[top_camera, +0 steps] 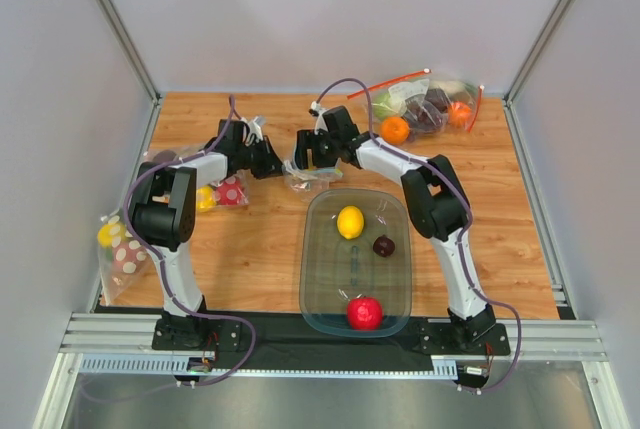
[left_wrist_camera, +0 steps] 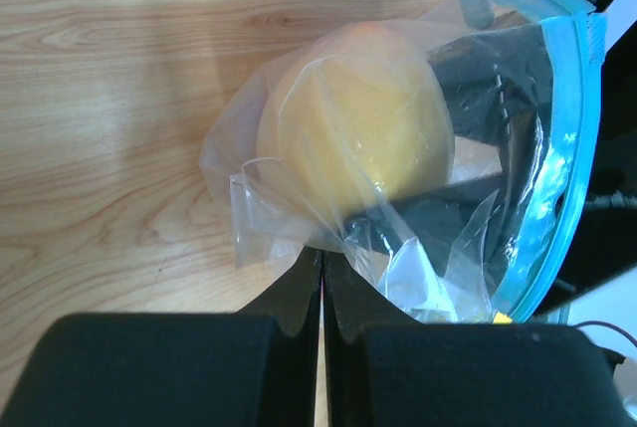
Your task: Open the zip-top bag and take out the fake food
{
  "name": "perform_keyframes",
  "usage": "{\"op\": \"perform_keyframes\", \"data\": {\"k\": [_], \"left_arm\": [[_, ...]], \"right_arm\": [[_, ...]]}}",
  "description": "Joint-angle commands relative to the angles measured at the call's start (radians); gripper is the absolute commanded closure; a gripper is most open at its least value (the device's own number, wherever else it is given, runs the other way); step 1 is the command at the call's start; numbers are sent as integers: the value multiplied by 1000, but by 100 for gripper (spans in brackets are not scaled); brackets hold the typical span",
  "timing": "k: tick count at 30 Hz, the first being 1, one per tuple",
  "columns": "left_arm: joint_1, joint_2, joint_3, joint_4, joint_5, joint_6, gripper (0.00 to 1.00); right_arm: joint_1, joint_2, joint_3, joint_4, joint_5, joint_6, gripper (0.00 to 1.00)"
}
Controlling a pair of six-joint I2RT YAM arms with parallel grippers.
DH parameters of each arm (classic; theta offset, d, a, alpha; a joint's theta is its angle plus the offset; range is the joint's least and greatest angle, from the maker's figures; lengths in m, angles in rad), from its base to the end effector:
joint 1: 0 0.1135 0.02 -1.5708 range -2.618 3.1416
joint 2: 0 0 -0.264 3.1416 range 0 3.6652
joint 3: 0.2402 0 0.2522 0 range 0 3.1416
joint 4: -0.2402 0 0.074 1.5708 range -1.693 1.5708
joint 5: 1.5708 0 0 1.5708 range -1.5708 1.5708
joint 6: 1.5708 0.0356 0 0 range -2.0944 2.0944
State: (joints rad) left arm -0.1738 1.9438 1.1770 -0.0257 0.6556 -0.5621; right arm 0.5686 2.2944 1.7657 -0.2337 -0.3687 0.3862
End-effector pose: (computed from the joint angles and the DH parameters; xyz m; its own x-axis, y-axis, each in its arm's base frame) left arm 0.3961 -0.0916 0.1598 -0.8912 -0.2725 -0.3627 0.0989 0.6636 -0.7415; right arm 0.4263 0.2876 0.1655 -0.8110 -0.1013 -0.5762 -0.4495 0.7382 0.5030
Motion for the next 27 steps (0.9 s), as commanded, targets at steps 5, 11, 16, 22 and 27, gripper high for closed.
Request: {"op": "perform_keyframes", "data": {"k": [5, 11, 16, 22, 27], "left_arm": [[-20, -6, 29, 44, 32, 2, 100], [-6, -25, 6, 41, 21, 5, 100], [30, -32, -33, 58, 13, -15, 100], [57, -51, -54, 52, 3, -5, 100], [66, -68, -62, 47, -5, -2, 100]], "right_arm": [[59, 8, 12, -35, 26, -13, 63], [37, -90, -31, -6, 34, 8, 76], [11, -162, -77, 5, 45, 17, 76], [-21, -228, -127, 11, 60, 14, 77], [-45, -259, -155, 17, 57, 26, 77]]}}
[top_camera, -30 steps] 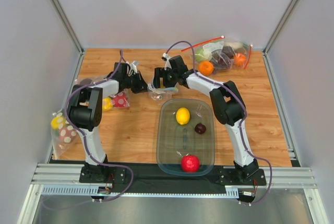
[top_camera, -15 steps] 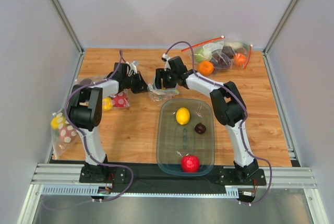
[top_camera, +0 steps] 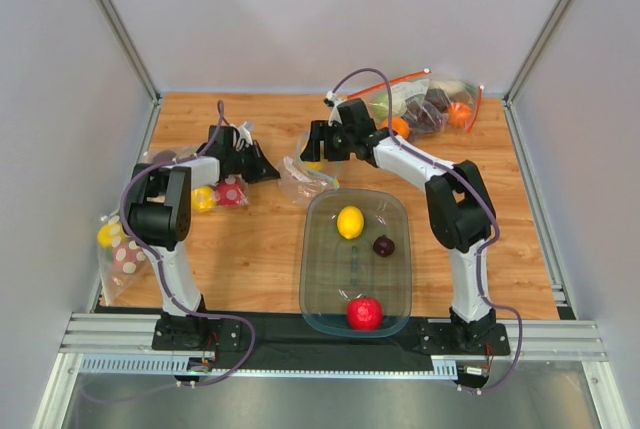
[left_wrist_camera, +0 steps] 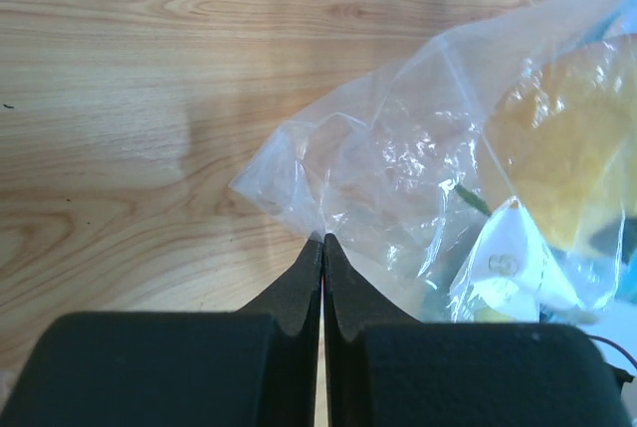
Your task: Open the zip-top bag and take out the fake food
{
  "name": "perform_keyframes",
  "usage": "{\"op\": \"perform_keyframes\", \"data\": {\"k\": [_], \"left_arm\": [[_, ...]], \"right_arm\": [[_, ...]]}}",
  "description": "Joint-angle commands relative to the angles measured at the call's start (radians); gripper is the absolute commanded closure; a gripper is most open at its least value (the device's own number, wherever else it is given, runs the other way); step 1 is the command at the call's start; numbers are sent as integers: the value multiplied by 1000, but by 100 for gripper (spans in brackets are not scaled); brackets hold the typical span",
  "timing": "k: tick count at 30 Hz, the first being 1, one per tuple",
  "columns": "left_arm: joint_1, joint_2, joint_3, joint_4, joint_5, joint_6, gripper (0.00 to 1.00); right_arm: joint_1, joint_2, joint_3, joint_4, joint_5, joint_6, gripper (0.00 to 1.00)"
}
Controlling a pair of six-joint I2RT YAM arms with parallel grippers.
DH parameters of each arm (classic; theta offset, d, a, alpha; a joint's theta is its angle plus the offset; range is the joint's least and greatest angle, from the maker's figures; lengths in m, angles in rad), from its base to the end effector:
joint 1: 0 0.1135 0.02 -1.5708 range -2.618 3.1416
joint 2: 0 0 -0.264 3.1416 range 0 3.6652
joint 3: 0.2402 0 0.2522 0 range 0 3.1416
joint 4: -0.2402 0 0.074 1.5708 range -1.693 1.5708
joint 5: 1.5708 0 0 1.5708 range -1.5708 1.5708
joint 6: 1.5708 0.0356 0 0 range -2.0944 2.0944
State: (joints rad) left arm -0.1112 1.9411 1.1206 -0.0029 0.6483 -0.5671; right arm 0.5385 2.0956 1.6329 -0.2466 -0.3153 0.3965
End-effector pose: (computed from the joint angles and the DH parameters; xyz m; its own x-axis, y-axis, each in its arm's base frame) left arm 0.3912 -0.0653 0.1462 -0.8815 -0.3324 -0.3354 0.0271 0.6735 -0.7387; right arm 0.4065 0.2557 0.2161 -0.7821 -0.0395 -0.6220 -0.4201 0.7705 0.4793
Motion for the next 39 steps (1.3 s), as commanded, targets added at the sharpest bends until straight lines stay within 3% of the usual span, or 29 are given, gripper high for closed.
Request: {"op": "perform_keyframes", "data": {"k": [1, 19, 25, 30, 35, 39], "left_arm": [[4, -65, -5, 23, 4, 3, 100], [31, -105, 17, -49, -9, 27, 100], [44, -94, 51, -91, -15, 56, 100], [54, -99, 44, -75, -18, 44, 100], [62, -113, 54, -66, -25, 26, 100], [62, -113, 84, -94, -32, 35, 100]], "right_arm": [[-24, -66, -33, 39, -4, 21, 78], [-127, -292, -202, 273, -160, 177, 78], [-144, -422, -245, 182, -191, 104, 78], [-143, -577, -387, 41, -182, -21, 77], [-80, -770, -481, -164, -89, -139, 75], [-14, -854, -560, -238, -58, -139, 75]]}}
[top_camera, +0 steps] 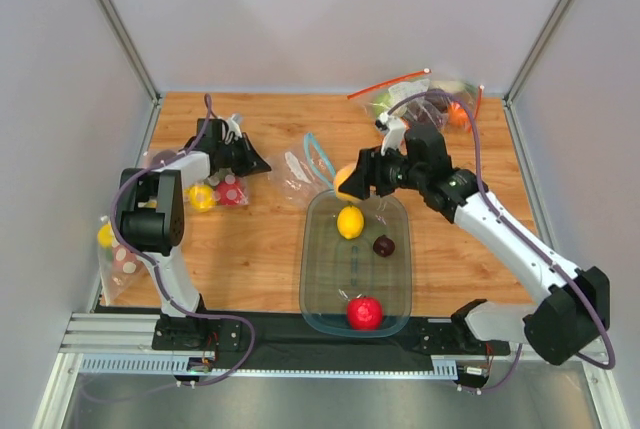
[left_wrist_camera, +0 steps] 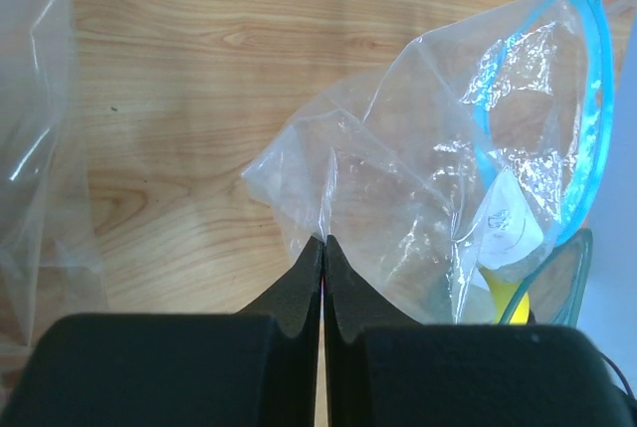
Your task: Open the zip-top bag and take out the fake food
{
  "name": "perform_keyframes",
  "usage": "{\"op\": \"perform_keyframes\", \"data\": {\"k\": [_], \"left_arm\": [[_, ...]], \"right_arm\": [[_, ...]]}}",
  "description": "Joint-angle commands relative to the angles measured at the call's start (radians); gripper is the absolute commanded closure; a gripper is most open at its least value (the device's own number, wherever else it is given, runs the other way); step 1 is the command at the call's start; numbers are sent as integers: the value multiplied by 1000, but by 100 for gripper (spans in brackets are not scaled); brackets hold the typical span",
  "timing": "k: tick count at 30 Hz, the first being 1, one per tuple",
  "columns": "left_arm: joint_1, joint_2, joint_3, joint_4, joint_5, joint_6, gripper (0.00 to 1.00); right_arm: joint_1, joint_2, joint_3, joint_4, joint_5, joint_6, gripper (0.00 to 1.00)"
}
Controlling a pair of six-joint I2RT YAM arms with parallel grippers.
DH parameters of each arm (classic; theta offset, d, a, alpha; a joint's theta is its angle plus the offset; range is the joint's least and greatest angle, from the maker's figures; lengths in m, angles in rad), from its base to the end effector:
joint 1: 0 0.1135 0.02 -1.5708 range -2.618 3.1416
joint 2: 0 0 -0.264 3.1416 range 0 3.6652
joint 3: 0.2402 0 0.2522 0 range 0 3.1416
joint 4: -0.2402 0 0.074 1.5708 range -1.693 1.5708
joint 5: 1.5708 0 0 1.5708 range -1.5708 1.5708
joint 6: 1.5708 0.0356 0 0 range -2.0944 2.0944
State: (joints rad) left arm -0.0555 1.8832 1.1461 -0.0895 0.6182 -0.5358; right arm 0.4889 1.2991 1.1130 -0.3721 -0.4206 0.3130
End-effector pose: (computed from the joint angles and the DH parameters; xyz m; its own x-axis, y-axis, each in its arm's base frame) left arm 0.3909 -0.0424 0.1687 -0.8548 -0.3692 -0.3648 0.0010 0.7017 -0.7124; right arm 0.2504 0.1496 0.3250 -0.6710 -0.0386 -0.7404 -0.5548 0.6886 0.4669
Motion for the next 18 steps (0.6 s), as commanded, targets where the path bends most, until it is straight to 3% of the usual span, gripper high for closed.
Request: {"op": "perform_keyframes", "data": {"k": [1, 7, 10, 13, 14, 17, 18], "left_arm": [[11, -58, 61, -12, -8, 7, 100], [22, -75, 69, -18, -18, 8, 100], [23, -72, 79, -39, -18, 20, 100], [23, -73, 78, -44, -21, 28, 100], [22, -73, 73, -41, -23, 27, 100], [22, -68, 89, -65, -25, 40, 100], [22, -70, 89, -65, -26, 40, 100]], "right_arm": [[59, -73, -80, -119, 63, -43, 74], [134, -129, -171, -157, 146, -17, 74], [140, -113, -200, -163, 152, -17, 69], [140, -93, -202, -168, 158, -28, 55], [140, -87, -197, -168, 157, -31, 43], [140, -58, -176, -169, 131, -41, 24], [137, -54, -159, -172, 128, -48, 23]]}}
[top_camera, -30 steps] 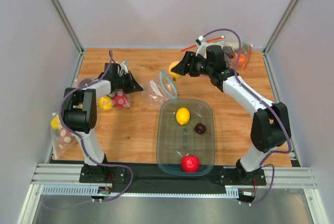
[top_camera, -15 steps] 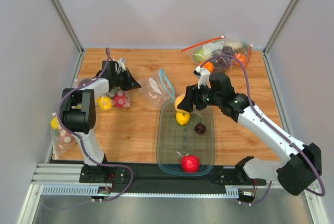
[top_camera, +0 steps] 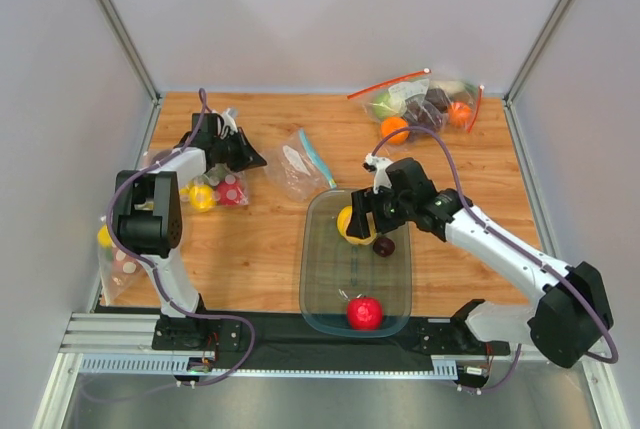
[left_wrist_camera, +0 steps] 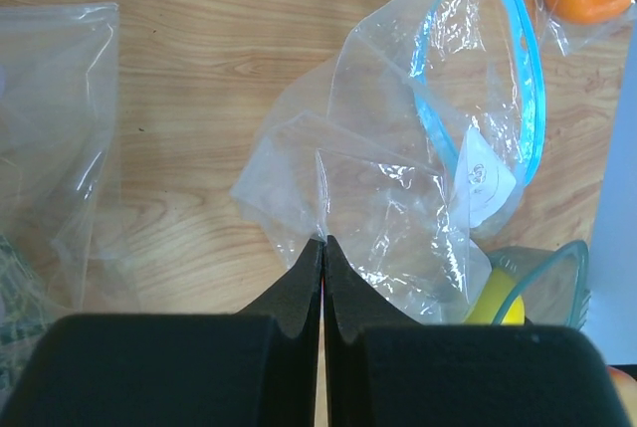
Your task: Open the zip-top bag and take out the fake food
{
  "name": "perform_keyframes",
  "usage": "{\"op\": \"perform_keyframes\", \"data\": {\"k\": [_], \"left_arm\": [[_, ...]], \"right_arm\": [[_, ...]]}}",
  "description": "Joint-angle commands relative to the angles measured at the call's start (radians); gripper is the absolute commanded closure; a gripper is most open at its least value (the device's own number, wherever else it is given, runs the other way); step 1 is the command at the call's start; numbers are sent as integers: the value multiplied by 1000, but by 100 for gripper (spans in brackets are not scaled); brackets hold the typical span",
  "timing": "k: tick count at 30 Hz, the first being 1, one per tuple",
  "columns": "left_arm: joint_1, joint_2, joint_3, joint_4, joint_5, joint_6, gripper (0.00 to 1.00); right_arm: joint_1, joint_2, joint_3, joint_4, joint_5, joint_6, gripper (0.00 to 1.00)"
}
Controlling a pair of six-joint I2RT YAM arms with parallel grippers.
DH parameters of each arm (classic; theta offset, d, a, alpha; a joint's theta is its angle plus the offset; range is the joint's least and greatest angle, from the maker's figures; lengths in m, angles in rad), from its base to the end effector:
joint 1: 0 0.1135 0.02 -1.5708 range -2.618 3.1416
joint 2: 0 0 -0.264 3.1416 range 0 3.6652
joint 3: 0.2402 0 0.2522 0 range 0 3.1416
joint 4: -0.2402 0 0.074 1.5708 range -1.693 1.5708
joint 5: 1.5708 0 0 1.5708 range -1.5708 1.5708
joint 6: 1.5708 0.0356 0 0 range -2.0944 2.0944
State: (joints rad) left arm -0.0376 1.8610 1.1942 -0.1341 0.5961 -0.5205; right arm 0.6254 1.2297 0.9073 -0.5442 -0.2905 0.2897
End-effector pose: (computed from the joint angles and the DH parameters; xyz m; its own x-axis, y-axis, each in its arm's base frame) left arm 0.3961 -0.0349 0.1878 -0.8321 -0.3805 -0.4034 0.0090 0.7181 -0.6959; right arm 0.1992 0.1564 0.2592 -0.7953 -0.2367 -0.5581 -0.5051 0.7678 0.3941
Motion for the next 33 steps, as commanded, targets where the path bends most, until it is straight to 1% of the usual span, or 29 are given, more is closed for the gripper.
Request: {"op": "perform_keyframes", "data": {"k": [1, 3, 6, 7, 8, 9, 11, 12, 13, 14, 16, 17, 18, 19, 21, 25, 30, 33], "left_arm": [[5, -49, 39, -21, -2, 28, 100], [4, -49, 41, -22, -4, 33, 100], [5, -54, 41, -33, -7, 42, 90], [5, -51, 36, -32, -9, 42, 81], [5, -54, 38, -35, -15, 45, 77], [5, -49, 39, -39, -18, 45, 70], [5, -52, 36, -47, -22, 51, 60], [5, -54, 33, -45, -25, 53, 51], [5, -60, 30, -48, -30, 54, 47], [4, -68, 28, -55, -44, 62, 28], [5, -100, 15, -52, -59, 66, 21], [5, -136, -11, -27, -71, 71, 15], [4, -137, -27, -12, -74, 73, 12], [4, -178, -42, -3, -91, 76, 1], [4, -223, -77, 5, -113, 89, 1], [4, -356, -116, 8, -144, 125, 1], [2, -471, -73, -88, -168, 195, 1], [2, -566, -48, -145, -234, 238, 1]], "right_arm": [[2, 25, 51, -3, 1, -24, 20], [2, 40, 65, -14, -9, -27, 9], [0, 54, 96, -42, -9, -49, 6], [0, 54, 107, -55, 5, -58, 5], [0, 53, 110, -63, 8, -63, 0], [-3, 50, 113, -72, 14, -67, 0], [-9, 31, 119, -91, 45, -78, 0], [-22, 21, 119, -94, 56, -77, 0], [-36, 13, 120, -95, 63, -73, 0], [-70, 5, 122, -92, 65, -66, 0], [-111, -19, 122, -65, 83, -49, 0], [-165, -28, 120, -36, 77, -38, 0], [-193, -29, 122, -36, 77, -32, 0], [-222, -26, 125, -1, 64, -27, 0], [-298, -19, 136, 32, 53, -23, 0], [-410, 8, 163, 148, 16, -17, 0], [-550, 59, 206, 202, -25, -1, 0], [-616, 62, 203, 233, -52, 22, 0]]}}
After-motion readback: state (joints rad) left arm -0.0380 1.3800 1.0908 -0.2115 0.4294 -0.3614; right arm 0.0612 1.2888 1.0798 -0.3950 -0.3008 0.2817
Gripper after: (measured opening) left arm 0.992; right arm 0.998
